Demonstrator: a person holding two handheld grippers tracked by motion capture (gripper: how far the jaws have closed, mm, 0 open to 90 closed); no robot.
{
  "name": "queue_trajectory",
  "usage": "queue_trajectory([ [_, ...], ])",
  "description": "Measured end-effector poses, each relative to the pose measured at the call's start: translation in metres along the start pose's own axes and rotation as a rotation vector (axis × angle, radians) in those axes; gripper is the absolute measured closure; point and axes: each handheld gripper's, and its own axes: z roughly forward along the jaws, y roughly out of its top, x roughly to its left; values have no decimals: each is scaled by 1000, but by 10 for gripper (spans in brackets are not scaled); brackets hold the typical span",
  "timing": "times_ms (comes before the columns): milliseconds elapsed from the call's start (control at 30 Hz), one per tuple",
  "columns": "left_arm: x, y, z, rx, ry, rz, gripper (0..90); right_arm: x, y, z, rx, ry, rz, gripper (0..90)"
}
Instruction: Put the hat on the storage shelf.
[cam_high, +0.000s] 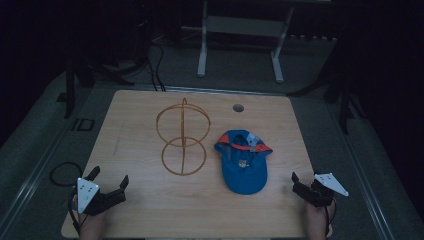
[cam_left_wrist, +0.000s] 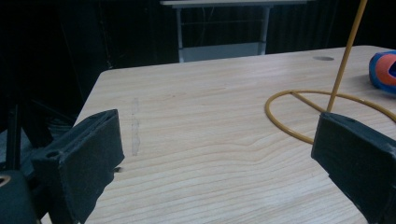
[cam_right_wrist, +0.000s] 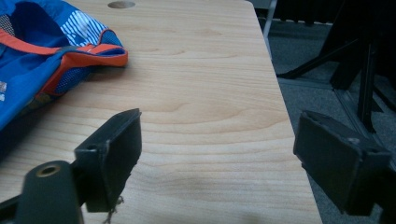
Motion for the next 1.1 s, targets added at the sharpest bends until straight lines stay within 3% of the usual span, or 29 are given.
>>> queue_trajectory([
  [200, -2, 0, 0, 7, -6, 11, 25, 1, 0, 1, 8, 9, 5, 188],
  [267, -3, 1, 0, 1, -17, 0, 25, 1, 0, 0, 7, 25, 19, 179],
  [300, -3, 1, 0, 0, -22, -3, 25, 0, 0, 0, 13, 49, 51, 167],
  [367, -5, 1, 0, 0, -30, -2, 25, 0, 0, 1, 18, 65, 55, 165],
  [567, -9, 2, 0, -2, -33, 2, 25, 6, 7, 0, 25, 72, 28, 146],
  [767, -11, 2, 1, 13, -46, -11, 25, 9, 35, -4, 7, 108, 12, 145],
  [933, -15, 3, 0, 4, -78, -10, 25, 16, 69, 6, 19, 239, 3, 142],
  [1100, -22, 5, 0, 34, -142, -17, 25, 26, 91, 17, 26, 277, -10, 141],
])
